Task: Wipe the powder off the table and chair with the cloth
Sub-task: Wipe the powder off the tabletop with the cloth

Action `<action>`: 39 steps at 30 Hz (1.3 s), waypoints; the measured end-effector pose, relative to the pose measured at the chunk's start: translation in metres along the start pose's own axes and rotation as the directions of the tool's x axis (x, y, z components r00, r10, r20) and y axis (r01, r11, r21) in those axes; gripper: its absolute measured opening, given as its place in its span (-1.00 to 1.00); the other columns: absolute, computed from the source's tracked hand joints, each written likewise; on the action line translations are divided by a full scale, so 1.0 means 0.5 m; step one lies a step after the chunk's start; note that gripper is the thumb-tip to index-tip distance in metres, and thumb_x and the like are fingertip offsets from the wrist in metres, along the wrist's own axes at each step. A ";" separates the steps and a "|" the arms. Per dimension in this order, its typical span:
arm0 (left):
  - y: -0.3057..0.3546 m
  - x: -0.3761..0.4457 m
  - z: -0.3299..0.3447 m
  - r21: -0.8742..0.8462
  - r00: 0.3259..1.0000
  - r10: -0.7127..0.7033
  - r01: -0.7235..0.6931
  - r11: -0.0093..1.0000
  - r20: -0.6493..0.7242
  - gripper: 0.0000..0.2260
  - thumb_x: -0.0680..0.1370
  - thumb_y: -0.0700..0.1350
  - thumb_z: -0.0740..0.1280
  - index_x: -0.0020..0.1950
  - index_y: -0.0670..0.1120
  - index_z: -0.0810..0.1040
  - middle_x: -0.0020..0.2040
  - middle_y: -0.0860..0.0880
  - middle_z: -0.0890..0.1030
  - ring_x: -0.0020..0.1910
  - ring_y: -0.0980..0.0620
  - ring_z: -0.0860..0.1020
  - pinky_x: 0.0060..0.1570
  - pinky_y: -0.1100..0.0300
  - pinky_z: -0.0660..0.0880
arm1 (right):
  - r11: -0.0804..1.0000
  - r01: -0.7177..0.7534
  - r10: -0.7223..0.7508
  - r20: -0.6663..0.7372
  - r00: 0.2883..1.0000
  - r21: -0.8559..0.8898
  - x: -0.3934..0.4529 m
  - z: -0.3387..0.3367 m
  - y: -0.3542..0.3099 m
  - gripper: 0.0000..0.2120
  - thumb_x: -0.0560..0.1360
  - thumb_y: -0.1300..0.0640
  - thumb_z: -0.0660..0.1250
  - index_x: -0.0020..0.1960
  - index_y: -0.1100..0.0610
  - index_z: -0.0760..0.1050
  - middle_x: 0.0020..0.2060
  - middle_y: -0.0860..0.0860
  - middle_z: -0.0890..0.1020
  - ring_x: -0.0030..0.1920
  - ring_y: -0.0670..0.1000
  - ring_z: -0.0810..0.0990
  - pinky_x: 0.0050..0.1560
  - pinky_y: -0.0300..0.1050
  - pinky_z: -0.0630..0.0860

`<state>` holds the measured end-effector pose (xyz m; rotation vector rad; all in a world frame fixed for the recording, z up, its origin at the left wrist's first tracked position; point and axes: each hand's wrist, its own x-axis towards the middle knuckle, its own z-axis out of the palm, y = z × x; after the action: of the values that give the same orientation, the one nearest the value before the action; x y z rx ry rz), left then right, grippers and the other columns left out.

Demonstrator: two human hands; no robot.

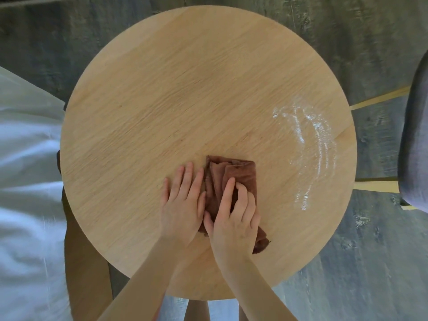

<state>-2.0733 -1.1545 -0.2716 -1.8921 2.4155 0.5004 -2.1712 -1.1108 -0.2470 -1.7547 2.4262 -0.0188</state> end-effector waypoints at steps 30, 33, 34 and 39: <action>0.152 0.054 0.035 0.150 0.993 0.044 -0.060 0.987 0.110 -0.54 0.59 0.16 -0.24 0.48 0.16 0.03 0.47 -0.03 0.30 0.44 -0.15 0.10 0.34 -0.34 0.03 | 0.995 -0.006 -0.019 -0.256 0.966 -0.099 0.183 -0.021 0.471 -0.52 0.40 0.26 0.10 0.33 0.15 0.31 0.22 0.17 0.31 0.10 0.28 0.35 -0.04 0.30 0.46; 0.153 0.054 0.034 0.158 0.993 0.036 -0.054 0.986 0.114 -0.54 0.59 0.16 -0.24 0.48 0.15 0.08 0.46 -0.04 0.34 0.43 -0.14 0.12 0.35 -0.36 0.08 | 0.967 -0.249 0.252 -0.249 0.935 0.045 0.208 -0.042 0.512 -0.46 0.37 0.20 0.10 0.35 0.21 0.30 0.22 0.34 0.41 0.06 0.42 0.42 0.03 0.35 0.41; 0.153 0.054 0.034 0.154 0.993 0.033 -0.050 0.987 0.114 -0.53 0.59 0.16 -0.24 0.48 0.15 0.08 0.46 -0.03 0.34 0.43 -0.14 0.12 0.35 -0.36 0.09 | 0.937 -0.331 0.349 -0.266 0.899 0.111 0.218 -0.053 0.522 -0.46 0.37 0.23 0.10 0.36 0.23 0.29 0.21 0.38 0.41 0.06 0.43 0.41 0.05 0.35 0.41; 0.153 0.052 0.035 0.155 0.995 0.045 -0.058 0.986 0.089 -0.54 0.59 0.16 -0.24 0.48 0.15 0.03 0.47 -0.02 0.29 0.44 -0.15 0.10 0.32 -0.30 -0.01 | 0.958 -0.092 0.220 -0.489 0.844 0.273 0.235 -0.092 0.415 -0.51 0.45 0.34 0.16 0.37 0.17 0.25 0.16 0.36 0.46 0.08 0.18 0.31 0.22 -0.05 0.28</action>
<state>-2.1558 -1.1584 -0.2764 -1.7141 2.3778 0.3719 -2.4087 -1.1597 -0.2347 -1.5847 2.7614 -0.8353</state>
